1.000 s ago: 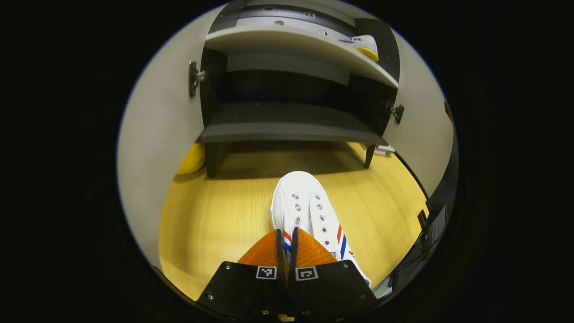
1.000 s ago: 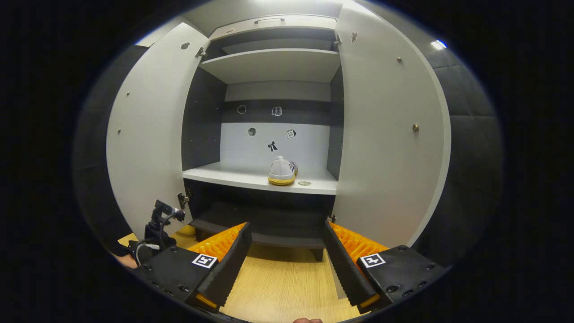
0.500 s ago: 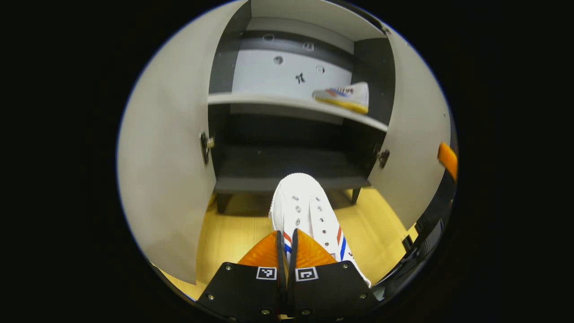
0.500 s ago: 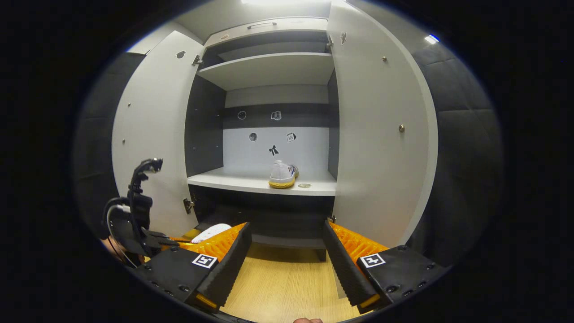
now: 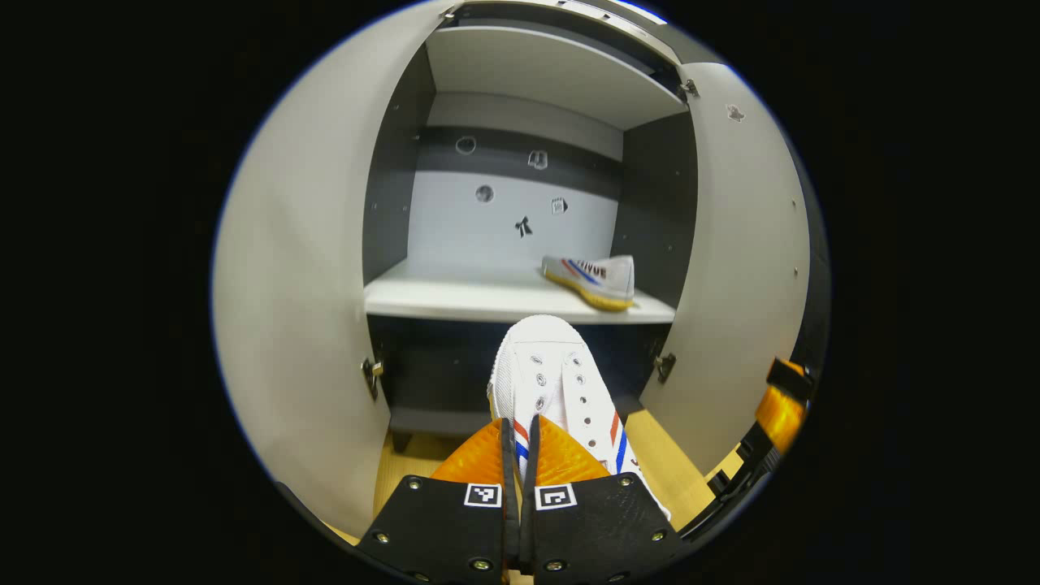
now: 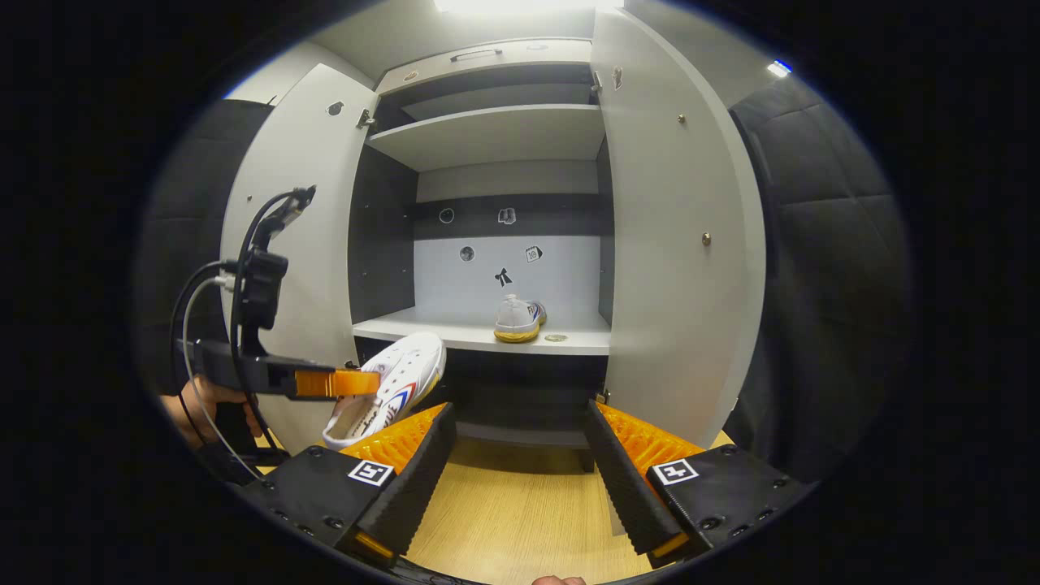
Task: Grab one shoe with the right hand and put it into the shoe cabinet, grab the other shoe with the left hand and put it into the shoe cabinet; then close the right door with the right hand and the left door with the left hand.
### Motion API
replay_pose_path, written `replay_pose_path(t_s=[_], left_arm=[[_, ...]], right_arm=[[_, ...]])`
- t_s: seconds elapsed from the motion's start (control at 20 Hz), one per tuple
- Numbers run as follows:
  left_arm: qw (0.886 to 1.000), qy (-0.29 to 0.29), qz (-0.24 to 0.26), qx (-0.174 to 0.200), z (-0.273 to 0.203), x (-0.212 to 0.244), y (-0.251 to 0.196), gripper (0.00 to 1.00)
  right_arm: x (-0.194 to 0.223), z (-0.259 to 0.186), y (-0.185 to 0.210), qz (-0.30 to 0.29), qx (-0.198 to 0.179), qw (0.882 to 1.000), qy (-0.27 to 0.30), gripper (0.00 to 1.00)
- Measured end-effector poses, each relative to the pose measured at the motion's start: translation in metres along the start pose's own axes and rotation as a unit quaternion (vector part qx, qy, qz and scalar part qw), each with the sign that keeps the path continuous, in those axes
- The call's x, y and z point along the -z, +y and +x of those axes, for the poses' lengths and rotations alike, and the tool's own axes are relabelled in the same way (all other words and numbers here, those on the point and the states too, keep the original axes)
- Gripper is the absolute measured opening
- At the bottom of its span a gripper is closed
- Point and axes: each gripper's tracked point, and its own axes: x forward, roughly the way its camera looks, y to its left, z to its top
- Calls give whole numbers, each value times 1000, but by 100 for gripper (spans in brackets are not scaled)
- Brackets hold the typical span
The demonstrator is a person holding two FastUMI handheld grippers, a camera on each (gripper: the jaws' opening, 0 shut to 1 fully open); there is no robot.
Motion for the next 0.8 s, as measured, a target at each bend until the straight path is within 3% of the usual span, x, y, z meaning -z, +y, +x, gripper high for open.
replay_pose_path(t_s=[0.45, 0.8], left_arm=[[998, -65, 6, -8, -8, -12, 1, 0], [994, -105, 9, -18, -42, -40, 6, 0]], right_arm=[[6, -18, -22, 12, 30, 999, 4, 97], [9, -29, -27, 15, 52, 999, -5, 100]])
